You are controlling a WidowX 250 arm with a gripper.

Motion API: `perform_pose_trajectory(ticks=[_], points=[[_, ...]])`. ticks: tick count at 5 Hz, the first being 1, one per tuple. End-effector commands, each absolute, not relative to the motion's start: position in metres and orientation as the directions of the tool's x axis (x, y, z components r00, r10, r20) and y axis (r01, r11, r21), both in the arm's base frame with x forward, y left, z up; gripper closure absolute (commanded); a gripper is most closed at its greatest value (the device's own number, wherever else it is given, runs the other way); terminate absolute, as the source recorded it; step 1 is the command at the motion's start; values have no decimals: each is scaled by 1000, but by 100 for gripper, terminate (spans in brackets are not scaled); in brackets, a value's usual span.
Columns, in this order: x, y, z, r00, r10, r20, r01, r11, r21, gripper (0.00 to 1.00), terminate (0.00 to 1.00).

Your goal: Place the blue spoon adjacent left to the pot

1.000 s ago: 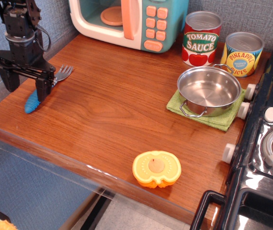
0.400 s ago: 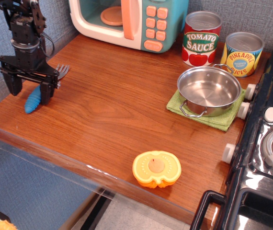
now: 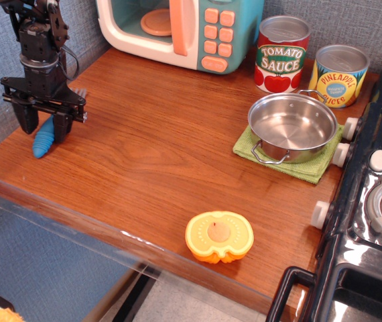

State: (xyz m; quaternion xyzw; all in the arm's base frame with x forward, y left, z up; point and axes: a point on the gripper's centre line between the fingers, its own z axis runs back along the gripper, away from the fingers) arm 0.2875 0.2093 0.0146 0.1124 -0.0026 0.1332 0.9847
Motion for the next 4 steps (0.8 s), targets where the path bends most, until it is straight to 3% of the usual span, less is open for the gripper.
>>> perform_pose_trajectory(ticks=[1,3,4], points=[[286,210,31,961,263,85,-275,938,209,100,0],[289,196,45,968,226,113,-244,951,191,100,0],[300,175,79,965,194,179,-224,960,167,100,0]])
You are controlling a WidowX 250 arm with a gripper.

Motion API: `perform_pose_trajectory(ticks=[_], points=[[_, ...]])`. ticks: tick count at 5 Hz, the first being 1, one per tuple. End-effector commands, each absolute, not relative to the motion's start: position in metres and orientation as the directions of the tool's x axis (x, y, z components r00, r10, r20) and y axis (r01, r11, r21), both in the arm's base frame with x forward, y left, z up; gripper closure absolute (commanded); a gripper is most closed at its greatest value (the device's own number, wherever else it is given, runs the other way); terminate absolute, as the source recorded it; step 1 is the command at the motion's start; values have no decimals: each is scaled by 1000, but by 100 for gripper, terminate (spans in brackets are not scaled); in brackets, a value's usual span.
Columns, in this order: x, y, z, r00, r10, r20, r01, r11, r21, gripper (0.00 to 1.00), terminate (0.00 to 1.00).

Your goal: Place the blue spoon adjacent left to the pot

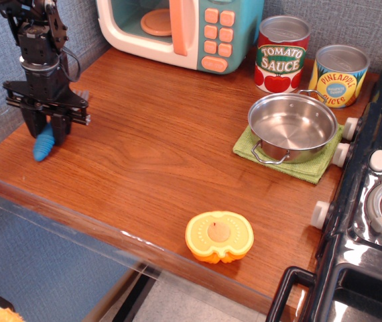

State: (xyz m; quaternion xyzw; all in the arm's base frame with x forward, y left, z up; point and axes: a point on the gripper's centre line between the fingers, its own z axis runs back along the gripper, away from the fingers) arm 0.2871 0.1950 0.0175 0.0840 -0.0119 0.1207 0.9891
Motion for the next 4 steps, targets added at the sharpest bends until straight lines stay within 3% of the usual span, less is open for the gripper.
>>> perform_pose_trajectory(ticks=[1,2,4], points=[[312,147,102,963,153,221,-186,974,133,100,0],[327,108,101,975,79,208,-99,991,89,100,0],[342,24,66,987,-93,128,78,990,113,100,0]])
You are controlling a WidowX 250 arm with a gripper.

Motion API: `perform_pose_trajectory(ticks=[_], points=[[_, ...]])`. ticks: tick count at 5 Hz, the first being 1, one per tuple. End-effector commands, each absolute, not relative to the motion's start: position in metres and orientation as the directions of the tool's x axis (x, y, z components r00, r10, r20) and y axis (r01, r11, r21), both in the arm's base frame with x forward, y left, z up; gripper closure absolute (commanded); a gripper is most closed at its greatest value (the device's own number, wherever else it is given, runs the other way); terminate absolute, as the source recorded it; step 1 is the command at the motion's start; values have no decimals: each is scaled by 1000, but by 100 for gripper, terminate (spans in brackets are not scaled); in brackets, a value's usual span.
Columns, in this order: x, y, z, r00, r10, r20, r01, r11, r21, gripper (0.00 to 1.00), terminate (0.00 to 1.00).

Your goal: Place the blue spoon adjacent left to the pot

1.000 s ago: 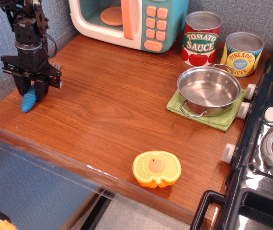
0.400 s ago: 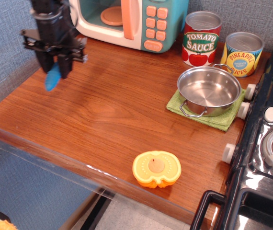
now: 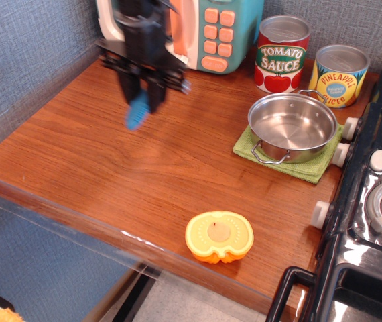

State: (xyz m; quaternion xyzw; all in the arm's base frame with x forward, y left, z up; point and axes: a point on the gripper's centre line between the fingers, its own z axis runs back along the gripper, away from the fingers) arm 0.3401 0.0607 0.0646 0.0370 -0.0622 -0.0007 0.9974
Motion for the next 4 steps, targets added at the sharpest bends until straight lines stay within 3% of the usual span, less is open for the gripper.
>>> perform_pose_trajectory(ticks=[1,2,4], points=[[355,13,49,994,-74,86,64,991,116,100,0],[374,20,38,997,-36,68,29,994,103,100,0],[379,38,43,996,-6,85,-6,990,141,100,0]])
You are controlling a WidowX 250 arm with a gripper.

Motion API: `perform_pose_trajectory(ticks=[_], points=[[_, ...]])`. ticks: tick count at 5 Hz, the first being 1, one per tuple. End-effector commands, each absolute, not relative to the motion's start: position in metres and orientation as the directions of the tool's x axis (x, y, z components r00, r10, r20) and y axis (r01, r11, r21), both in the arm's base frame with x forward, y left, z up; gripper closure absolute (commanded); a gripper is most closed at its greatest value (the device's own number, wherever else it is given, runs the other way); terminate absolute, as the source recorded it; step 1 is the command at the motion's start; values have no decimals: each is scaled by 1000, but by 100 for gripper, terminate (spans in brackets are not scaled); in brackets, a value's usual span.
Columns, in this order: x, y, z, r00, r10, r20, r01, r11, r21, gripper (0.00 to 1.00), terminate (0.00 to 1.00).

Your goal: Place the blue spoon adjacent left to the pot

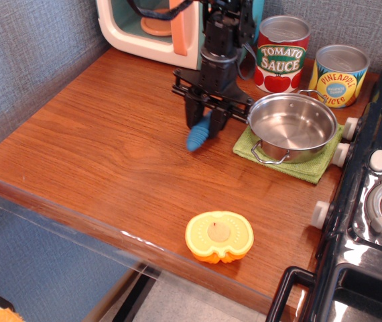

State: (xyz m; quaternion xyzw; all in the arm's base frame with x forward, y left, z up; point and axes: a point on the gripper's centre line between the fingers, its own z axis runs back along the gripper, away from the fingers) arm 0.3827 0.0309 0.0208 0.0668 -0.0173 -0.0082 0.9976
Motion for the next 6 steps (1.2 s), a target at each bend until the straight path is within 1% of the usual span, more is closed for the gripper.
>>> perform_pose_trajectory(ticks=[1,2,3,4,5,6], points=[[375,37,39,998,-9,67,0,991,135,100,0],[371,33,42,997,-32,69,23,993,117,0,0],[369,33,55,994,-48,94,37,993,111,0,0],[361,38,80,989,-57,136,45,994,96,0,0],[338,43,101,986,-58,153,45,995,88,0,0],[304,47,106,989,-59,133,45,993,110,0,0]])
